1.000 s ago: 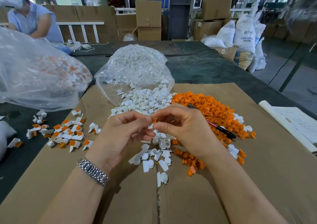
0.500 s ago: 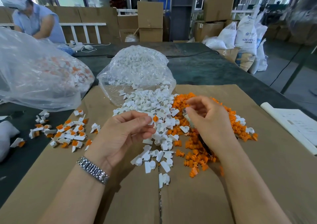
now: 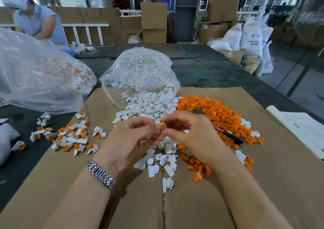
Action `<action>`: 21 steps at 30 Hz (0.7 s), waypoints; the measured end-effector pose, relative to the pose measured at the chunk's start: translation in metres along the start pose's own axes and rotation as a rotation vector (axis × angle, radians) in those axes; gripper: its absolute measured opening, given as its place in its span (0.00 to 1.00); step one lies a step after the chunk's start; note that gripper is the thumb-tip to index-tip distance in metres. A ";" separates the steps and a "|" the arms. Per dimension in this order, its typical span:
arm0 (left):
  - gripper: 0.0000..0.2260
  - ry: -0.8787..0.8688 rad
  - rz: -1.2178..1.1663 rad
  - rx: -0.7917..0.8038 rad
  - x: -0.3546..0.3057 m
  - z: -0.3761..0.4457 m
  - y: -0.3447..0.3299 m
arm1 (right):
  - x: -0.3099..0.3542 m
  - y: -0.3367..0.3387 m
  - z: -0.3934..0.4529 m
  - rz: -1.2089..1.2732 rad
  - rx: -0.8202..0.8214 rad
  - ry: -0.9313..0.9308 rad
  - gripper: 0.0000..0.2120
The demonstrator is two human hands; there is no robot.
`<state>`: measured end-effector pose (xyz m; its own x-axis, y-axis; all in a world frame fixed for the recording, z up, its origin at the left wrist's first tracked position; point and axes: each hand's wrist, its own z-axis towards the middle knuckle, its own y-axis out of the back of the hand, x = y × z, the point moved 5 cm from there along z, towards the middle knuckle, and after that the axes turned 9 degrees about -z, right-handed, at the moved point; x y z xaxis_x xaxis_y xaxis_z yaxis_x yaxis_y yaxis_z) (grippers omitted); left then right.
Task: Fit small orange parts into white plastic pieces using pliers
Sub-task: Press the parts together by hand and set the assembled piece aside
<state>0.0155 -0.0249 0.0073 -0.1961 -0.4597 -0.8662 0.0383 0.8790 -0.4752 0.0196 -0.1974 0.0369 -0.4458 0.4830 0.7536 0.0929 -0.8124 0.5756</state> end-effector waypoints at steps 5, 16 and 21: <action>0.11 -0.008 -0.016 -0.048 -0.001 0.002 0.002 | -0.008 0.008 0.001 -0.041 -0.006 -0.069 0.13; 0.08 -0.017 -0.013 -0.061 -0.002 0.005 0.008 | -0.052 0.039 -0.004 -0.921 0.012 -0.644 0.26; 0.09 -0.038 -0.068 -0.118 -0.004 0.007 0.014 | -0.044 0.040 -0.001 -0.862 -0.026 -0.615 0.18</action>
<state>0.0237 -0.0122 0.0029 -0.1565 -0.5213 -0.8389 -0.0899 0.8533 -0.5135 0.0420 -0.2513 0.0267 0.1759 0.9759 0.1288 -0.0620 -0.1195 0.9909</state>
